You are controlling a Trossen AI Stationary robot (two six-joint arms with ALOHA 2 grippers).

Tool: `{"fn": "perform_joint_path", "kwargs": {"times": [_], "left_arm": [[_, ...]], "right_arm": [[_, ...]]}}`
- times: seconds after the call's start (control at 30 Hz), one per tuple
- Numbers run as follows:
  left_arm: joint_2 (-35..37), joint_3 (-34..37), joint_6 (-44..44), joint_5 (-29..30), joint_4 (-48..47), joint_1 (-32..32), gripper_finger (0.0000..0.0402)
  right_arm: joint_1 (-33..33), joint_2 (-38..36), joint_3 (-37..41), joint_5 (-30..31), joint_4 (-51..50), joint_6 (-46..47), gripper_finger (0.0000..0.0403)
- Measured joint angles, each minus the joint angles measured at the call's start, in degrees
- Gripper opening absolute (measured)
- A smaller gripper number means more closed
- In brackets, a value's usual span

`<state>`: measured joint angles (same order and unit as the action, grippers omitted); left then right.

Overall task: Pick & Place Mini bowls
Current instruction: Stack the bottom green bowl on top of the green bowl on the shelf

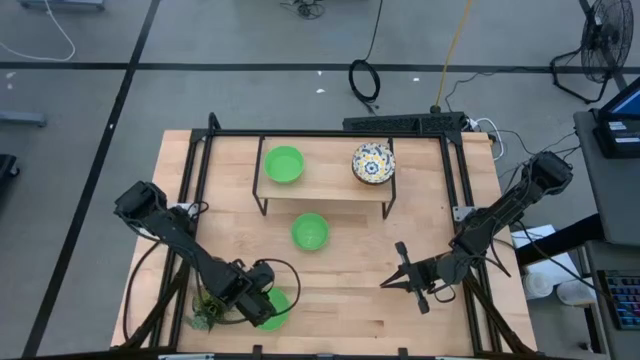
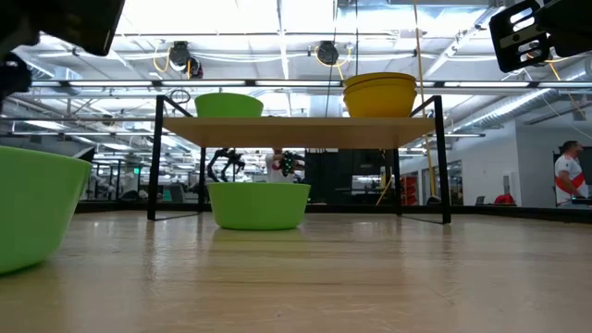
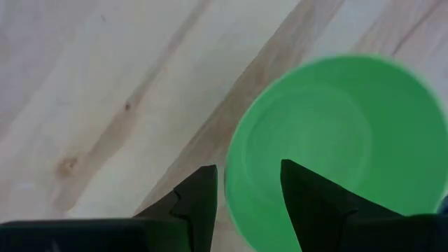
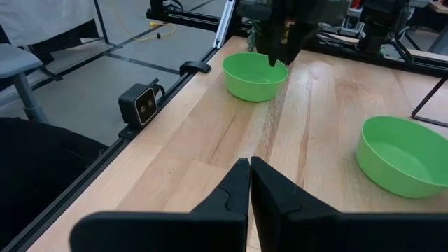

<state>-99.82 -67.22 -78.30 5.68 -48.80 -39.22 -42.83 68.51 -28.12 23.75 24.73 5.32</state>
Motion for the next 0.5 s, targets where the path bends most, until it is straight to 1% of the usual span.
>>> {"fn": "perform_joint_path", "kwargs": {"times": [0.13, 0.4, 0.5], "left_arm": [[-2.31, 0.00, 0.56, -3.16, -0.61, -0.01, 0.0159], [-3.09, 0.00, 0.30, -3.34, -0.64, 0.35, 0.0159], [-2.76, 0.00, 0.21, -5.37, -0.67, 0.37, 0.0159]], "right_arm": [[0.00, 0.00, 0.01, 0.00, 0.02, -0.01, 0.0002], [0.00, 0.00, 0.02, 0.04, 0.04, 0.00, 0.0002], [0.00, 0.00, 0.02, 0.04, 0.02, 0.00, 0.0001]]}}
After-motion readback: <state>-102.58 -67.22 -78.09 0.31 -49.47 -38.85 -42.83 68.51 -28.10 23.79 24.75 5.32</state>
